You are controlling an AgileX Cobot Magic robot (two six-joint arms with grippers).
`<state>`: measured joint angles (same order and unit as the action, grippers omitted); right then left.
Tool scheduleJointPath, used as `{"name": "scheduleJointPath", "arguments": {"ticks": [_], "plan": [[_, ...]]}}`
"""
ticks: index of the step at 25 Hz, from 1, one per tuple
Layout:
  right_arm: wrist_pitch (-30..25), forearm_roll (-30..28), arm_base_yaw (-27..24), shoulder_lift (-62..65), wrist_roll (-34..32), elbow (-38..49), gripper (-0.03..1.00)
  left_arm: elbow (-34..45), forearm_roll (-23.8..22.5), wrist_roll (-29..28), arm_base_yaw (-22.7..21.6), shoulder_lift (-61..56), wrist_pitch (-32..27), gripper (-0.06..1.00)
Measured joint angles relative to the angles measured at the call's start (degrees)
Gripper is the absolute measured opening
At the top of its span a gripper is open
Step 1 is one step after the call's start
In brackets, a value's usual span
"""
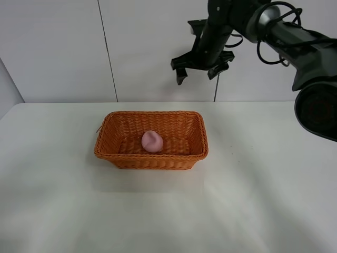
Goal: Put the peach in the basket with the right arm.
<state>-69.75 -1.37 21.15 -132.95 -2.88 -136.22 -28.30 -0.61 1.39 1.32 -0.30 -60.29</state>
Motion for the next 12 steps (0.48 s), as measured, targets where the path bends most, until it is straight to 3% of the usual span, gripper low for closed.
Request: {"name": "scheduleJointPath", "arguments": {"ticks": [7, 12], "plan": [[0.0, -0.89, -13.0, 0.0, 0.17, 0.0, 0.7, 0.0, 0.0, 0.0, 0.0, 0.0, 0.0, 0.99], [-0.11, -0.89, -18.52, 0.0, 0.22, 0.0, 0.7, 0.0, 0.0, 0.0, 0.0, 0.0, 0.0, 0.99]]}}
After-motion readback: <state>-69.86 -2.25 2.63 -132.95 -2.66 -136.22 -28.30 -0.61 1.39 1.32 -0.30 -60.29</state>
